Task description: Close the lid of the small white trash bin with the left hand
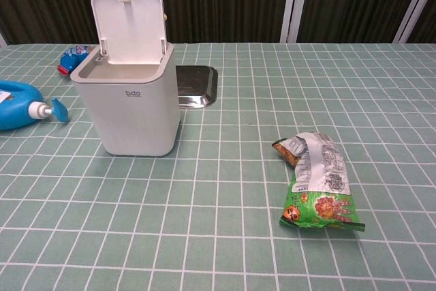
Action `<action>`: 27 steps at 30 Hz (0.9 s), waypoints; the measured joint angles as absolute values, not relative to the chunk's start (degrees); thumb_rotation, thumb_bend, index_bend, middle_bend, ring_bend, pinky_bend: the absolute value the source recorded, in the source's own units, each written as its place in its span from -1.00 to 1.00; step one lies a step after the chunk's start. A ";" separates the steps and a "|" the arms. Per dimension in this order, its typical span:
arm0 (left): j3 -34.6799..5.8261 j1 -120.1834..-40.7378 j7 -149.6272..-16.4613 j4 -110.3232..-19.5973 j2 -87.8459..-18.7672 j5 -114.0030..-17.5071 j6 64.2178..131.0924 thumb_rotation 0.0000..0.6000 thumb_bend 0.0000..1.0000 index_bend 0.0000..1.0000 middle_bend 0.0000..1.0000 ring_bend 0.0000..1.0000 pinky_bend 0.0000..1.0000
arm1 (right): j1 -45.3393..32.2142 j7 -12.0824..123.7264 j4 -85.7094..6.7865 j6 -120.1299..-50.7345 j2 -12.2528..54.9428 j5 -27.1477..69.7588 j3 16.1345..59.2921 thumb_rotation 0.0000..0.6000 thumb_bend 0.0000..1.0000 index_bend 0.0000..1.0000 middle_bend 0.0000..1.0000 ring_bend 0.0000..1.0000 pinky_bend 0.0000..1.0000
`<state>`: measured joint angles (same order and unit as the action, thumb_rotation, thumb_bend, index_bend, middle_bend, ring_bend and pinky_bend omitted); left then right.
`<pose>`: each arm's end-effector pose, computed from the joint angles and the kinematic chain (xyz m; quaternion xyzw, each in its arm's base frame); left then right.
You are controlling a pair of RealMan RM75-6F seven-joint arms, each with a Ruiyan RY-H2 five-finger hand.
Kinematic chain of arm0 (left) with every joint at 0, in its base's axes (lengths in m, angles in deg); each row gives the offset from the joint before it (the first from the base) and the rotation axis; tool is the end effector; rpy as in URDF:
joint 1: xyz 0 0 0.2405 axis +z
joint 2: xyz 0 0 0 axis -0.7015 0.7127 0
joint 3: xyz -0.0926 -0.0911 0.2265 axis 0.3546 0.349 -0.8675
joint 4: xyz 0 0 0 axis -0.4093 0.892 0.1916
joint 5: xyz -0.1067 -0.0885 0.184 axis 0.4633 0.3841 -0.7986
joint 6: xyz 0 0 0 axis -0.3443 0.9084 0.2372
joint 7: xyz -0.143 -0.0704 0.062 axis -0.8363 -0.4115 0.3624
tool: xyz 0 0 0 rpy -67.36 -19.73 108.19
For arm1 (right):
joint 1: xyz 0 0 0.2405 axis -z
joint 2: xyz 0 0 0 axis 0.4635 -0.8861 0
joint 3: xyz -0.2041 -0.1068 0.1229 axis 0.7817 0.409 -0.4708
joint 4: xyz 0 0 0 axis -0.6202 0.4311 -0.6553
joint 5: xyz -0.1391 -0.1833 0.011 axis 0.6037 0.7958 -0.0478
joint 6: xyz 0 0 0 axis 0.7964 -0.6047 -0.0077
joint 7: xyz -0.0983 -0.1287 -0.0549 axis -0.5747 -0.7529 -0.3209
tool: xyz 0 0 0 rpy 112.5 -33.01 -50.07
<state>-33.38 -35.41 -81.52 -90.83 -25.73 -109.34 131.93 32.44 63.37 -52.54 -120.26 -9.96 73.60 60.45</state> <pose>-0.2980 0.0779 0.1628 -0.6387 -0.3937 -0.3643 0.5517 -0.3093 -0.0790 0.1776 0.7255 -0.3593 0.3748 0.4518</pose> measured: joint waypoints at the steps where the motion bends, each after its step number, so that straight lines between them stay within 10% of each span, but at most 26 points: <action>1: -33.37 -35.41 -81.59 -90.74 -25.80 -109.60 132.03 1.00 -0.07 -0.94 -1.00 -1.00 -0.91 | 32.30 63.38 -52.58 -120.06 -9.94 73.64 60.45 1.00 -0.78 -1.00 -1.00 -1.00 -1.00; 9: -30.91 -39.56 -89.46 -91.08 -27.65 -112.09 131.41 1.00 -0.07 -0.97 -1.00 -0.97 -0.51 | 31.16 62.98 -52.95 -118.63 -9.30 73.73 60.13 1.00 -0.78 -1.00 -1.00 -1.00 -1.00; 16: -25.93 -48.20 -93.94 -101.94 -24.64 -104.81 120.49 1.00 0.11 -0.92 -0.77 -0.37 0.21 | 31.03 62.43 -53.34 -119.84 -7.61 72.80 58.69 1.00 -0.77 -1.00 -1.00 -1.00 -1.00; 19: -22.36 -54.46 -99.39 -106.11 -21.76 -96.88 110.71 1.00 0.12 -0.92 -0.40 -0.07 0.50 | 30.98 62.12 -52.95 -120.34 -6.48 72.27 57.82 1.00 -0.77 -1.00 -1.00 -1.00 -1.00; 24: -14.54 -65.35 -101.00 -108.48 -20.24 -78.78 99.64 1.00 0.14 -0.89 0.80 0.75 0.98 | 30.03 60.67 -52.73 -118.33 -4.90 70.01 56.35 1.00 -0.77 -1.00 -1.00 -1.00 -1.00; 27: -10.02 -72.05 -98.61 -107.87 -21.24 -67.70 96.32 1.00 0.16 -0.76 1.00 1.00 1.00 | 29.12 59.36 -52.76 -116.29 -3.70 68.35 55.33 1.00 -0.77 -1.00 -1.00 -1.00 -1.00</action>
<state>-10.02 -72.05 -98.61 -107.87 -21.24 -67.70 96.32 29.12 59.36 -52.76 -116.29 -3.70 68.35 55.33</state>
